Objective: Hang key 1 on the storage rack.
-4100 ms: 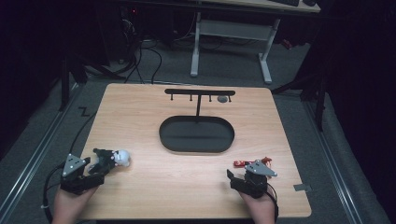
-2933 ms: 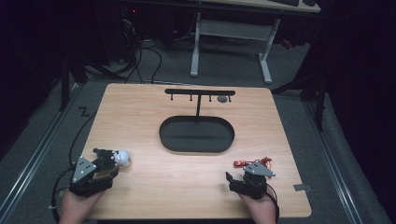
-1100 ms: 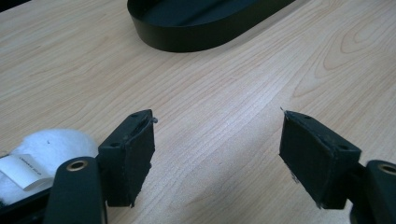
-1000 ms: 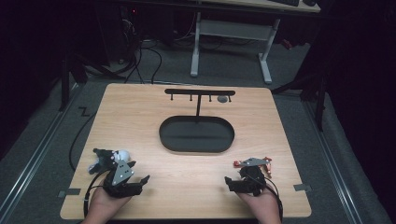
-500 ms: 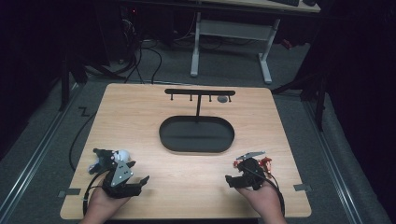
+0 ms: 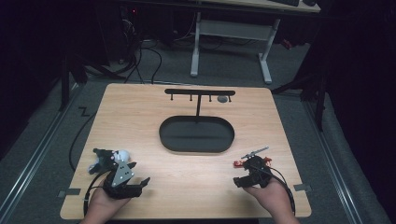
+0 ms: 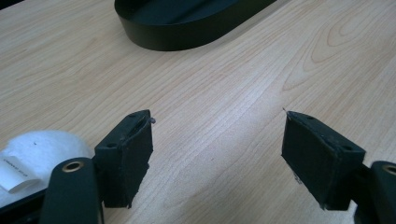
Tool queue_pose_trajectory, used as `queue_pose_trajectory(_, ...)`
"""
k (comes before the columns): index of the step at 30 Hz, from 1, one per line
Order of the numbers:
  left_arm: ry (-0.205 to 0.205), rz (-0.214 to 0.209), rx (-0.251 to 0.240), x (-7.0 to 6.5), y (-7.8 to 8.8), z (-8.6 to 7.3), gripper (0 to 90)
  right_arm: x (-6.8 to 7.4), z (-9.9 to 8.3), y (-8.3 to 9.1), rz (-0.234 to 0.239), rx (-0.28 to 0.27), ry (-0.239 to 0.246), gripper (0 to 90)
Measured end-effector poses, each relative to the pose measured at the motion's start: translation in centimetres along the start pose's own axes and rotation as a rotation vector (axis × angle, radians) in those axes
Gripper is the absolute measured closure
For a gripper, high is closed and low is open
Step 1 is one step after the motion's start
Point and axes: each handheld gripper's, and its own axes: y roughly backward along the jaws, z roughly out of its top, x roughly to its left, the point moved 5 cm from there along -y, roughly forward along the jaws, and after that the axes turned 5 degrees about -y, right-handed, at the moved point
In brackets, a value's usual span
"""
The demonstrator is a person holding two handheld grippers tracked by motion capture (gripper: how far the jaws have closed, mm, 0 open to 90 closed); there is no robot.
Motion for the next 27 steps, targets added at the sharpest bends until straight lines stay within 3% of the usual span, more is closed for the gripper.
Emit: queue_pose_trajectory(27,-0.007,-0.03,-0.004,-0.4,0.0,0.0,24.9,-6.9,-0.9,1.7,-0.062,0.005,-0.131,32.6)
